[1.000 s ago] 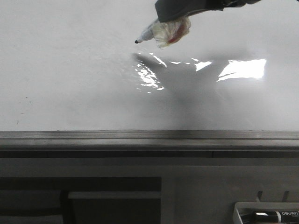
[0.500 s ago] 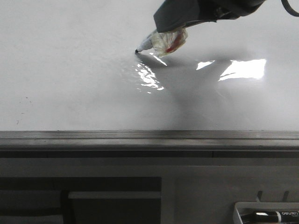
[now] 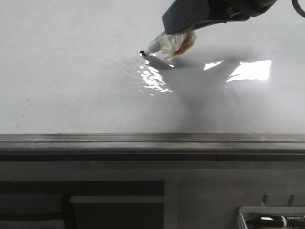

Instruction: Write number 5 on whiteboard

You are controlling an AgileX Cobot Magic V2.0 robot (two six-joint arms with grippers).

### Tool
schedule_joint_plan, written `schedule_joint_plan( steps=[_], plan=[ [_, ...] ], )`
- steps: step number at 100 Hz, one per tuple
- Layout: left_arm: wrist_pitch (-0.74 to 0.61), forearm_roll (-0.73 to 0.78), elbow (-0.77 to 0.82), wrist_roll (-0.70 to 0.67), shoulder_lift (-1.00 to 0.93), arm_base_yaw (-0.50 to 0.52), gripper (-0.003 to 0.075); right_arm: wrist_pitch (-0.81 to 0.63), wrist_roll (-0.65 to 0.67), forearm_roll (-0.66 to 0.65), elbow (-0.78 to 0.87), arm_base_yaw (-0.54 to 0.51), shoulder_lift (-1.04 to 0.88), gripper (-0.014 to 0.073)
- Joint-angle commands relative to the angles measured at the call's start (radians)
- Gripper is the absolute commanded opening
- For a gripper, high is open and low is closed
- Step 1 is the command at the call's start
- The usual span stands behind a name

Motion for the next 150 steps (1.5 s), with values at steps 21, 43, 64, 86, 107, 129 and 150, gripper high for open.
schedule_joint_plan(
  steps=[21,43,64,86,107,129,150],
  plan=[
    [-0.07,-0.026,-0.027,-0.011,0.003,0.003,-0.002,0.028,-0.005,0.034,-0.019,-0.011,0.034,-0.0056],
    [-0.07,-0.026,-0.027,-0.011,0.003,0.003,-0.002,-0.015,-0.005,0.036,-0.019,-0.011,0.03,-0.0056],
    [-0.07,-0.026,-0.027,-0.011,0.003,0.003,-0.002,-0.02,-0.005,0.036,-0.019,-0.012,0.022,-0.0041],
    [-0.07,-0.026,-0.027,-0.011,0.003,0.003,-0.002,-0.02,-0.005,0.034,-0.019,-0.012,0.022,-0.0041],
    [-0.07,-0.026,-0.027,-0.011,0.003,0.003,-0.002,-0.001,-0.005,0.034,-0.019,-0.053,0.021,-0.0041],
    [-0.07,-0.026,-0.027,-0.011,0.003,0.003,-0.002,0.02,-0.005,0.034,0.016,-0.11,-0.034,-0.0041],
    [-0.074,-0.026,-0.027,-0.011,0.003,0.003,-0.002,0.054,0.03,0.049,0.091,-0.112,-0.081,-0.0041]
  ],
)
